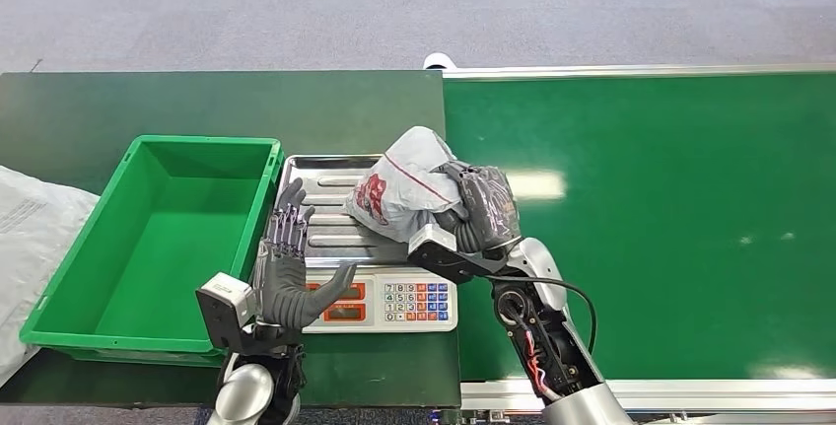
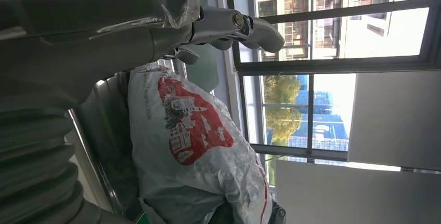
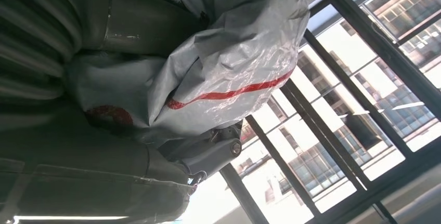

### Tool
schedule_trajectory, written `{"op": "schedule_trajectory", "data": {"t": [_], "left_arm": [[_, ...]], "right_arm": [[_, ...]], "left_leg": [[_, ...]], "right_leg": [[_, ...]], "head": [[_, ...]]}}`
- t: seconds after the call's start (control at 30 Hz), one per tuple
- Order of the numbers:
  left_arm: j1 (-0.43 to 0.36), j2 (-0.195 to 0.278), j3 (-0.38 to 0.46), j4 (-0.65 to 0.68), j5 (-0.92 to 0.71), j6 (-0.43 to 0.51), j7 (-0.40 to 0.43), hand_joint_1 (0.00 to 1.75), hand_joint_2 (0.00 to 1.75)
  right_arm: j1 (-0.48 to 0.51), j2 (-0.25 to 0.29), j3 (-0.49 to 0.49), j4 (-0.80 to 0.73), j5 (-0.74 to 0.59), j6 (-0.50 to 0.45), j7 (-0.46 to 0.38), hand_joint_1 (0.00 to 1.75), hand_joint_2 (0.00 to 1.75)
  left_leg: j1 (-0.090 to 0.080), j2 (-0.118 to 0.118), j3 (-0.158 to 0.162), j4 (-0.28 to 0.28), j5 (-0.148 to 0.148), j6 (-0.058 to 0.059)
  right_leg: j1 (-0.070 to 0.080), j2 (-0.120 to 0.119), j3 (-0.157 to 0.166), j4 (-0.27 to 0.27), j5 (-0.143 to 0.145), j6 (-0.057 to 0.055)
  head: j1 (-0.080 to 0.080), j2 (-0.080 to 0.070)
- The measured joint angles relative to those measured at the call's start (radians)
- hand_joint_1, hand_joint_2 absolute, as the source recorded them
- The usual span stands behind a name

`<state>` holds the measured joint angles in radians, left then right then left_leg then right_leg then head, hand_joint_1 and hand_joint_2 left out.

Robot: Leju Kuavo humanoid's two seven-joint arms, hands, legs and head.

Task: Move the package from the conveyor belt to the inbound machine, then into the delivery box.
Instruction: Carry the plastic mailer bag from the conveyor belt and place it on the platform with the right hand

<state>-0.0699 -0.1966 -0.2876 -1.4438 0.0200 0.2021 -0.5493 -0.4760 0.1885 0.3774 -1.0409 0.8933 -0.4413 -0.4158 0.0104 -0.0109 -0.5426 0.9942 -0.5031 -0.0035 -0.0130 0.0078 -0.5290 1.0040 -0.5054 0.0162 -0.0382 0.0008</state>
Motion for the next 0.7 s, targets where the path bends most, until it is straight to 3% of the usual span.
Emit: {"op": "schedule_trajectory", "data": {"t": [0.23,0.37,0.7], "left_arm": [[-0.001,-0.004,0.001,0.0,0.001,-0.001,0.002,0.0,1.75],[-0.001,-0.004,0.001,0.001,0.002,-0.001,0.003,0.0,1.75],[0.003,0.0,0.011,0.002,0.009,0.013,0.006,0.0,1.75]], "right_arm": [[-0.001,0.008,0.028,-0.021,-0.009,0.006,-0.001,1.75,1.75],[-0.002,0.008,0.041,-0.021,-0.021,0.003,0.007,0.02,1.75],[0.022,-0.004,0.047,-0.021,-0.042,-0.024,0.067,0.0,1.75]], "left_leg": [[0.0,0.0,0.0,0.0,0.0,0.0],[0.0,0.0,0.0,0.0,0.0,0.0],[0.0,0.0,0.0,0.0,0.0,0.0]], "right_leg": [[0.0,0.0,0.0,0.0,0.0,0.0],[0.0,0.0,0.0,0.0,0.0,0.0],[0.0,0.0,0.0,0.0,0.0,0.0]], "head": [[0.0,0.0],[0.0,0.0],[0.0,0.0]]}}
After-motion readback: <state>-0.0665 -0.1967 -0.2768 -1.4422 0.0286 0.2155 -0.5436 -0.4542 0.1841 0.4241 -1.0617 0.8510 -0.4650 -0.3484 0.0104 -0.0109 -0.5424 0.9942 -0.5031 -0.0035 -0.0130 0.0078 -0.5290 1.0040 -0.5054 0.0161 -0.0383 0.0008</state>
